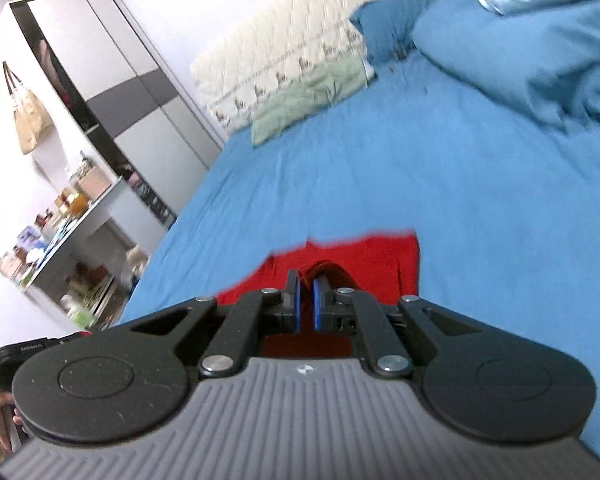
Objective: Fold small clothes
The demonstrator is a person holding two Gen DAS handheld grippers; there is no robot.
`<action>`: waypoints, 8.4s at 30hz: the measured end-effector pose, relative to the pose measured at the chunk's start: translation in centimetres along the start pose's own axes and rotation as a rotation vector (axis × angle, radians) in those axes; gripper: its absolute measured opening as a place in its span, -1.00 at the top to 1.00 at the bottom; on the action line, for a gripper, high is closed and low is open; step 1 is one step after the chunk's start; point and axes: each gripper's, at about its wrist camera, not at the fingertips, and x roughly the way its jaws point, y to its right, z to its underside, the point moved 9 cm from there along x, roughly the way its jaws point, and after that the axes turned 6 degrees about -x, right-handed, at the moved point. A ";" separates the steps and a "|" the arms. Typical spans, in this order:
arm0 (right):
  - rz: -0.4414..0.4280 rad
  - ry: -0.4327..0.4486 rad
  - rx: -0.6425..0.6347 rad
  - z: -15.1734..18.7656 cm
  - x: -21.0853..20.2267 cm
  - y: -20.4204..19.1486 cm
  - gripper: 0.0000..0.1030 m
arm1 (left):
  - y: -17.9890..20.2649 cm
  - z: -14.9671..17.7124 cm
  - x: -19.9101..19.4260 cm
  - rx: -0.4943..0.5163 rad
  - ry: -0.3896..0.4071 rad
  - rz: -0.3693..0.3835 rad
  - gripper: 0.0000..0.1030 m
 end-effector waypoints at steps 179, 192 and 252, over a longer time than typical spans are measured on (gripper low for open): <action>-0.127 -0.345 -0.273 16.8 18.6 -8.6 -0.90 | -9.2 7.7 6.8 0.071 -0.035 -0.053 -0.92; -0.154 -0.564 -0.009 16.7 30.5 -7.6 -1.00 | -10.3 5.3 17.3 -0.039 -0.298 0.101 -0.72; 0.176 -0.321 -0.156 21.5 12.5 2.7 -0.55 | 0.8 18.1 8.2 0.165 -0.230 0.019 -0.34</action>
